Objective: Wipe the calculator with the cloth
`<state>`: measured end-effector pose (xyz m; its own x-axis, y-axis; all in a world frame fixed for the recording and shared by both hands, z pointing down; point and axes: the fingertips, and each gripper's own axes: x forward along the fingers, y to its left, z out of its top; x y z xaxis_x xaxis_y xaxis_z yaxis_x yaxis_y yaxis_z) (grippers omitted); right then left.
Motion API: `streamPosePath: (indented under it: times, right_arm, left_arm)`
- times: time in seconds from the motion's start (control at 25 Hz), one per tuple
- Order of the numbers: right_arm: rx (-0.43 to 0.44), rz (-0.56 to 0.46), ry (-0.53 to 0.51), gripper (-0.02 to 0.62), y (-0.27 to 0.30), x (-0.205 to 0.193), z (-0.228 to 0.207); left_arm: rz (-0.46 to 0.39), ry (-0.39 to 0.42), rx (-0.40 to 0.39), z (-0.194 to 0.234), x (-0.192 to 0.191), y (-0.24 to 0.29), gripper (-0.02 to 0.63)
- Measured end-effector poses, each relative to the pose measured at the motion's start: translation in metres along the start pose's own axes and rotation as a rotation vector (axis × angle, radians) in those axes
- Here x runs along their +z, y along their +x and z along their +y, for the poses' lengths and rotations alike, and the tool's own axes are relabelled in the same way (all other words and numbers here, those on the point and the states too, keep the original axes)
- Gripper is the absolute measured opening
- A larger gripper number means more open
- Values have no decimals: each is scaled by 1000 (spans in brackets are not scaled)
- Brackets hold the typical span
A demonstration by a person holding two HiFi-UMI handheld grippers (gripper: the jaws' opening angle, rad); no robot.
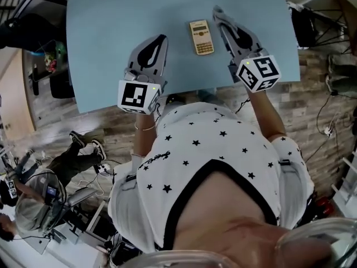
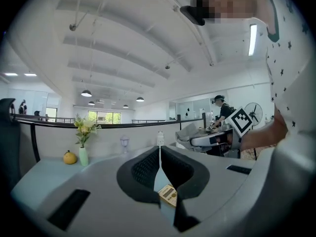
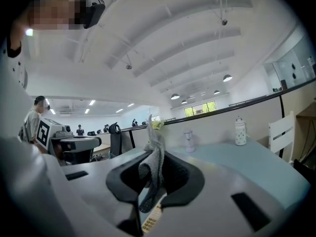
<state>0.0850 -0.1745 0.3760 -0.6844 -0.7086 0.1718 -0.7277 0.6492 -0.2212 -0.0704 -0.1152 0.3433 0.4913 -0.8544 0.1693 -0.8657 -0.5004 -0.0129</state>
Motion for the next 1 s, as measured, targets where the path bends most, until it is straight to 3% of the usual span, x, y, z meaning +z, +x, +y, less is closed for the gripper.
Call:
streamPosePath:
  times: [0.24, 0.48, 1.0]
  right_arm:
    - [29, 70, 20, 44, 5, -26, -27]
    - [90, 182, 18, 44, 30, -62, -22]
    - [36, 450, -80, 46, 95, -154, -10]
  left_arm:
    - [12, -3, 85, -14, -4, 11, 35]
    - [27, -23, 169, -10, -16, 6, 35]
    - [32, -42, 185, 23, -17, 11, 35]
